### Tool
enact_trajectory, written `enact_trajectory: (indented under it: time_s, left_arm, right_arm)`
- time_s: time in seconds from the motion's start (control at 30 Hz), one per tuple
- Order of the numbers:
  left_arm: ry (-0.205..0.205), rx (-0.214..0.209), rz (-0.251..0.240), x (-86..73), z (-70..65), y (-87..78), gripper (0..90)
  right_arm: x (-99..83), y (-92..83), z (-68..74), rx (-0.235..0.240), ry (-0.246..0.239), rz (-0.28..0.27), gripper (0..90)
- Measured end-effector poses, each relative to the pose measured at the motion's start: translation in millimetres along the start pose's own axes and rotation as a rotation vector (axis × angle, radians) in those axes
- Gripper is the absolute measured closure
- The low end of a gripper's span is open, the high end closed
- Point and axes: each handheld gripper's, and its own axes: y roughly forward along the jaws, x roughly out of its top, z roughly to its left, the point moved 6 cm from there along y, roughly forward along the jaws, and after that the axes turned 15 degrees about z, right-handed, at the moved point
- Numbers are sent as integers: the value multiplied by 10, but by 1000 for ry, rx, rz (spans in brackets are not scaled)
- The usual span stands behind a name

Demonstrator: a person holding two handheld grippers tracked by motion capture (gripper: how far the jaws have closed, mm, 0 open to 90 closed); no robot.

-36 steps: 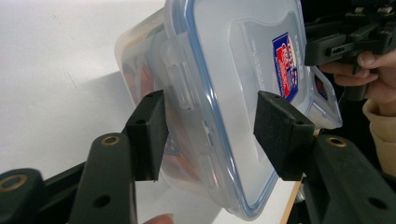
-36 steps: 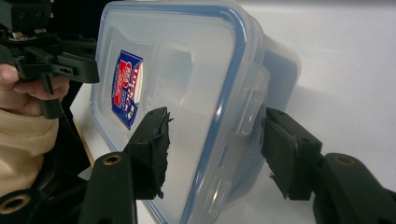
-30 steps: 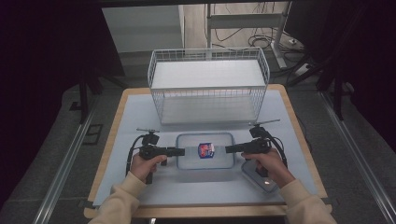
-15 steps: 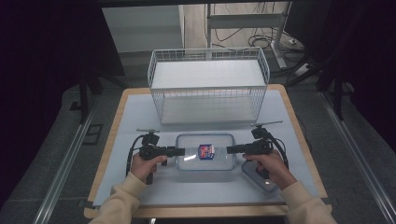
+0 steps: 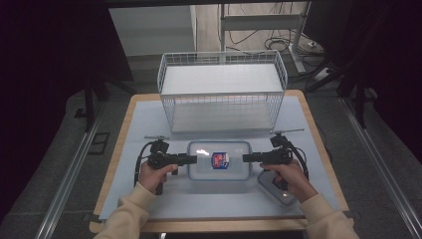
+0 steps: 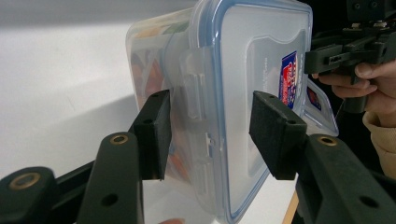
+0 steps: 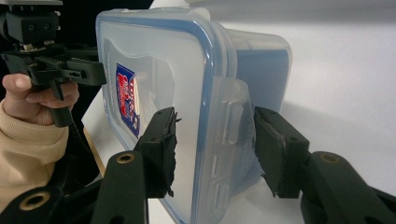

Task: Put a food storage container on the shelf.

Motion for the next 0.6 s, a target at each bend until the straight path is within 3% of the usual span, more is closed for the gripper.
enact_trajectory:
  time_s: [0.43, 0.6]
  left_arm:
    - [70, 19, -58, 264, -179, -201, 505]
    - [115, 40, -88, 444, -310, -341, 505]
  right_arm:
    - [222, -307, 193, -41, -90, -71, 507]
    - [333, -454, 286, -55, -123, -106, 506]
